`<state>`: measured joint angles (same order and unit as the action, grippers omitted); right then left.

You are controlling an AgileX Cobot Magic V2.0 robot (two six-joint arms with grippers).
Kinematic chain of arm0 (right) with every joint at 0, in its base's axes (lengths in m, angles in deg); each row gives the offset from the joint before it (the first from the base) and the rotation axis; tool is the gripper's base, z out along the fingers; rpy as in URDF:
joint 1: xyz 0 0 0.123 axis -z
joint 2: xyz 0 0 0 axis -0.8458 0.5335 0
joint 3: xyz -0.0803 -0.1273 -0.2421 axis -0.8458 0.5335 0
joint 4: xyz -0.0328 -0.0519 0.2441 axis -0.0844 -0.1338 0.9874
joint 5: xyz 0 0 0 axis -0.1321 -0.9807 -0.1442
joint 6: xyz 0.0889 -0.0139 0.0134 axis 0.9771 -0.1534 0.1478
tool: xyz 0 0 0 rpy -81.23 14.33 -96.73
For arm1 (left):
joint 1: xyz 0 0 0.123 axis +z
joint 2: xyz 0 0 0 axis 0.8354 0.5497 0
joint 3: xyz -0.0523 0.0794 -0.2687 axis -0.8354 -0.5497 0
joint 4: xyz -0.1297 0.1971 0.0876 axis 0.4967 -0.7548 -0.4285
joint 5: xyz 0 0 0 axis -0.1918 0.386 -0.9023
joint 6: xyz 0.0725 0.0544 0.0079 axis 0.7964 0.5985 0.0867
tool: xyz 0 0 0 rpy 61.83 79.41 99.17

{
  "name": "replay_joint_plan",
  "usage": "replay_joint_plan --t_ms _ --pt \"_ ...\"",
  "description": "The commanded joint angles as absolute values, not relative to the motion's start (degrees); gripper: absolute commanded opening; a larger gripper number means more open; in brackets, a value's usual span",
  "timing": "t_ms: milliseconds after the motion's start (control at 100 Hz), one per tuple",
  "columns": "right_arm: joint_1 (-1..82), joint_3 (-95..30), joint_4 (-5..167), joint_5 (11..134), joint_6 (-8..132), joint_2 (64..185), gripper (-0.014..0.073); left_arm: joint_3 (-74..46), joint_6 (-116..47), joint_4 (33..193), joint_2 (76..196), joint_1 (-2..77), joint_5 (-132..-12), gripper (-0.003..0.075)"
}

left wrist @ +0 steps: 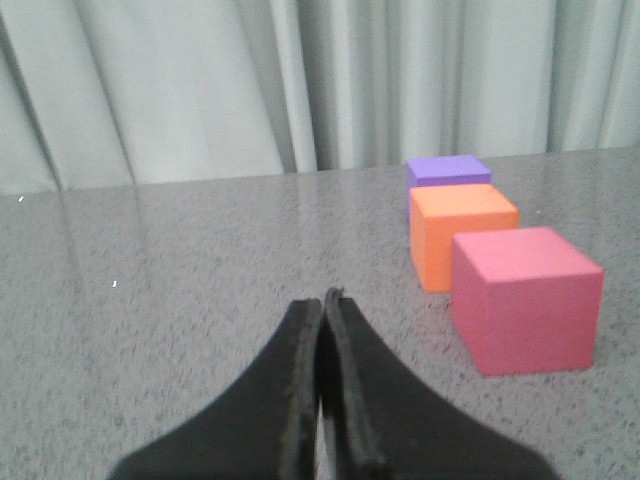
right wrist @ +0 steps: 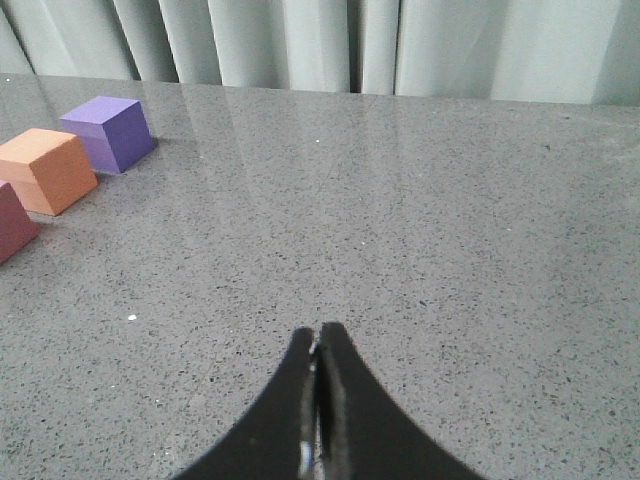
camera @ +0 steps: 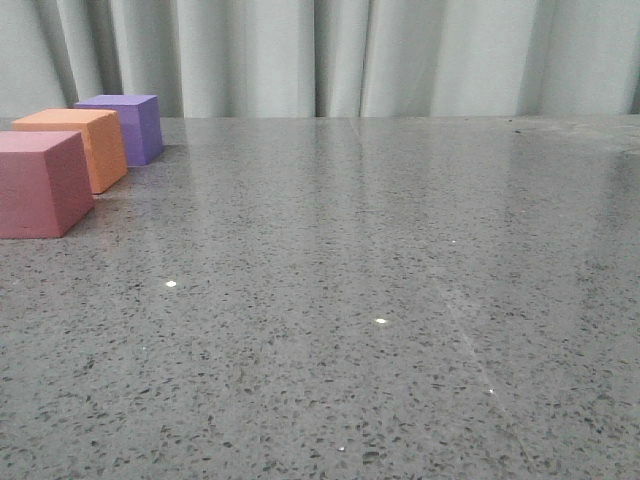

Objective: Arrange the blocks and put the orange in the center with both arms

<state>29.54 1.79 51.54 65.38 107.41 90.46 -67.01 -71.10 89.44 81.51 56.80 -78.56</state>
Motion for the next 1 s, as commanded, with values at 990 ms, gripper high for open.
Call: replay_joint_plan --t_ms 990 --pt "29.74 0.33 50.44 69.89 106.95 90.92 -0.0120 -72.50 -71.52 91.90 76.19 60.66 -85.09 -0.0019"
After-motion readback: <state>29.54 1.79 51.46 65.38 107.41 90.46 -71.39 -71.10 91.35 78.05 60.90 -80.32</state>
